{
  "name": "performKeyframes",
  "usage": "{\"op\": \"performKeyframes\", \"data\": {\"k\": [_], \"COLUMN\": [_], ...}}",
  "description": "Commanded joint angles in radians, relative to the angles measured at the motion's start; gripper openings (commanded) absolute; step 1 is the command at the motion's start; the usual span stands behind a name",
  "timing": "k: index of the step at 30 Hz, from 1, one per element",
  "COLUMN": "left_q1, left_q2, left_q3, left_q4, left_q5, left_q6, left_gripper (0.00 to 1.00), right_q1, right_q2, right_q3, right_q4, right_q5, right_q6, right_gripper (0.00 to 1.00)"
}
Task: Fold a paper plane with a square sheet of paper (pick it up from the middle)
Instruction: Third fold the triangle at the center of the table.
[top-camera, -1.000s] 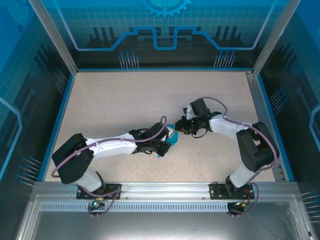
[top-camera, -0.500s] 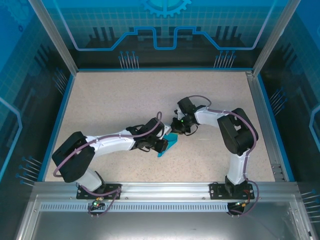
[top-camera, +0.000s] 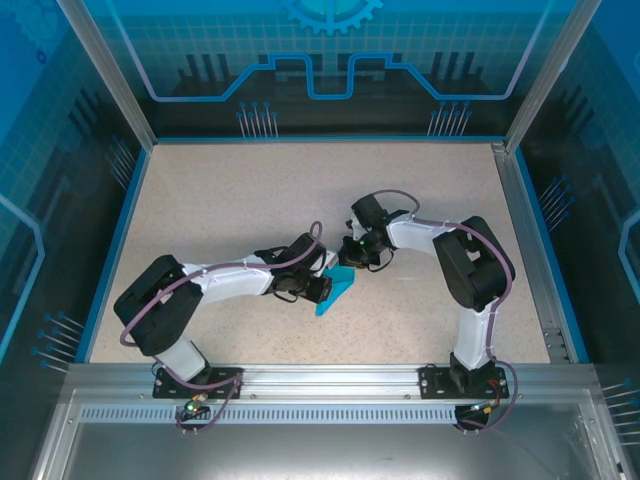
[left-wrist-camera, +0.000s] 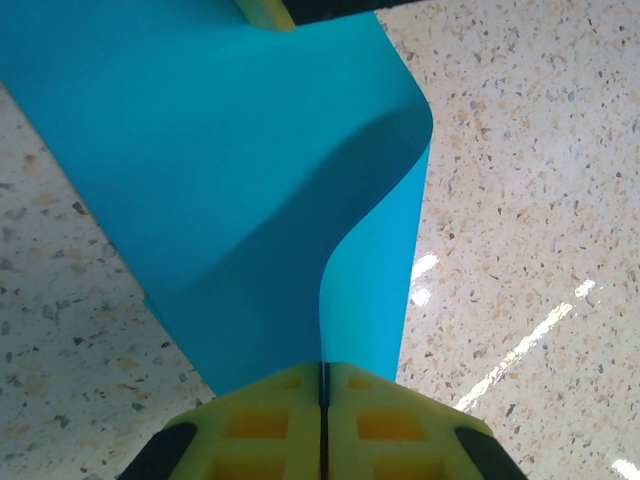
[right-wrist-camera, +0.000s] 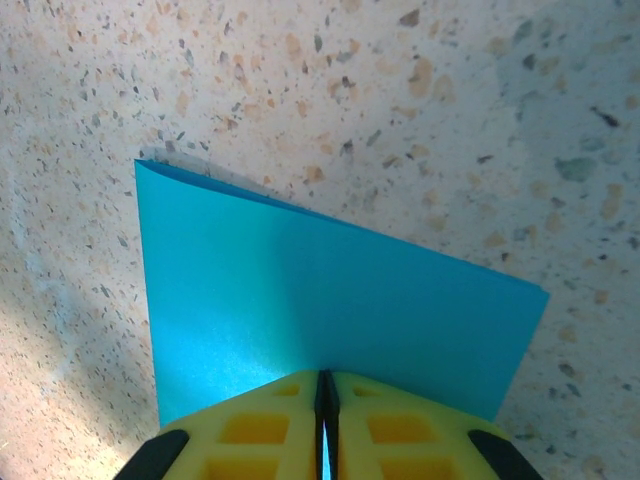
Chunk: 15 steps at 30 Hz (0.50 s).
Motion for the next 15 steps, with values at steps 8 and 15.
{"op": "performKeyframes", "data": {"k": [8, 15], "left_q1": [0.019, 0.019], "left_q2": [0.047, 0.062], "left_q3": [0.045, 0.059], "left_q4": [-0.003, -0.003], "left_q5": [-0.01, -0.023], "left_q6": [0.015, 0.022], "left_gripper": [0.1, 0.1], "right_q1": [0.013, 0.013], "right_q2": [0.016, 0.01], "right_q3": [-0.028, -0.031], "right_q4": [-0.064, -0.062], "right_q5": [0.04, 0.044], "right_q6": [-0.008, -0.003], "right_gripper": [0.12, 0.12]}}
